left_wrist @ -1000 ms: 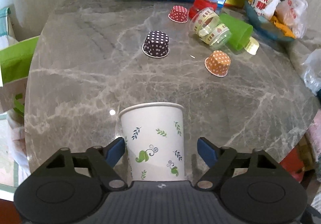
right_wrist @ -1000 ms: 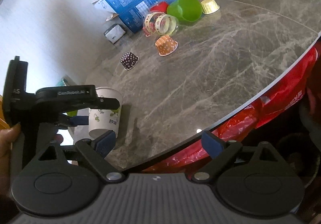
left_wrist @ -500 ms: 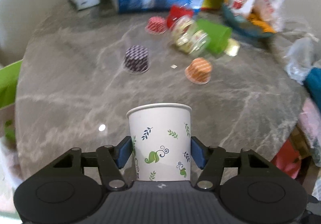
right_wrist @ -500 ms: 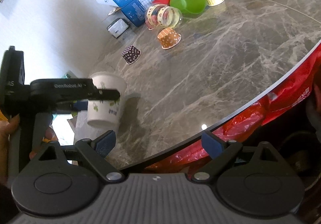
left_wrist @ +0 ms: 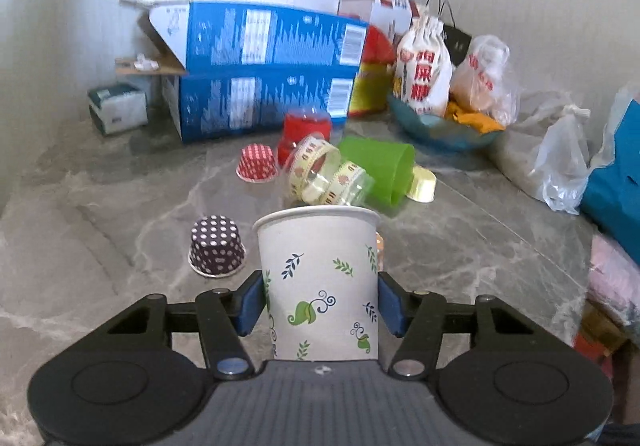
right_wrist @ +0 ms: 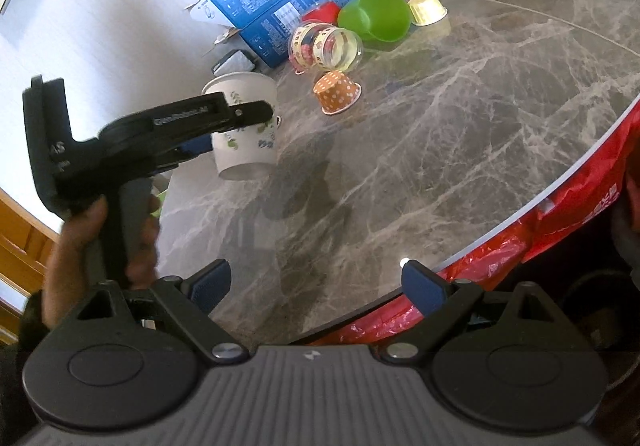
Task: Flip cup upright
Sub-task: 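Grasp the upright white cup with the left gripper while the right gripper releases it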
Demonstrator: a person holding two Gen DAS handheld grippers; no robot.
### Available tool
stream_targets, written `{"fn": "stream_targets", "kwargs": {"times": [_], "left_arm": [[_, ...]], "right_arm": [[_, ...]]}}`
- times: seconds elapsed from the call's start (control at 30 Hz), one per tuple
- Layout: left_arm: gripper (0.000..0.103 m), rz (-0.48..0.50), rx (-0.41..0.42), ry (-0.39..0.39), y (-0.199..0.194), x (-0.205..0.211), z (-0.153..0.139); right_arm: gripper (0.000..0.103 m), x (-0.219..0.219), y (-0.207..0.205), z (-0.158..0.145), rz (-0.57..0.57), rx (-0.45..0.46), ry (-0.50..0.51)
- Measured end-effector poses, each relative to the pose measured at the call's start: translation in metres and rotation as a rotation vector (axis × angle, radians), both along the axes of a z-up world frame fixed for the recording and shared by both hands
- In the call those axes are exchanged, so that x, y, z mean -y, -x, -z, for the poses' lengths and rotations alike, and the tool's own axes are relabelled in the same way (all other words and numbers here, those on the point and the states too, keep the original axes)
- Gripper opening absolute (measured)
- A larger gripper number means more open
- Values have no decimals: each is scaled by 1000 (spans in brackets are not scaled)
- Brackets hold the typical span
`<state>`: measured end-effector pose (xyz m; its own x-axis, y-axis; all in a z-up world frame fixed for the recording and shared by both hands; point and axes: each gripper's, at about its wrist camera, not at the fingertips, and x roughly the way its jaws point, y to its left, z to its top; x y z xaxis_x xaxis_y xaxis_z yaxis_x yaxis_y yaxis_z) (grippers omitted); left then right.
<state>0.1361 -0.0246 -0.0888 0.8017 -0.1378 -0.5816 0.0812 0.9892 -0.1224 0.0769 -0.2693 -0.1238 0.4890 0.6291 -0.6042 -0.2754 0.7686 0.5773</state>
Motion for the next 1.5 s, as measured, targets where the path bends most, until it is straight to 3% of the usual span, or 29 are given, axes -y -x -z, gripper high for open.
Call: {"fn": "stream_targets", "kwargs": {"times": [0.77, 1.17, 1.43, 1.5], "left_arm": [[65, -46, 147, -7, 77, -4, 27], [64, -53, 342, -55, 155, -1, 47], [66, -66, 507, -28, 199, -10, 70], [66, -88, 505, -14, 201, -12, 77]], "right_arm": [[94, 8, 29, 3, 37, 67, -39], [94, 11, 51, 8, 48, 126, -63], [94, 11, 67, 29, 57, 134, -54], [94, 11, 71, 34, 61, 134, -52]]}}
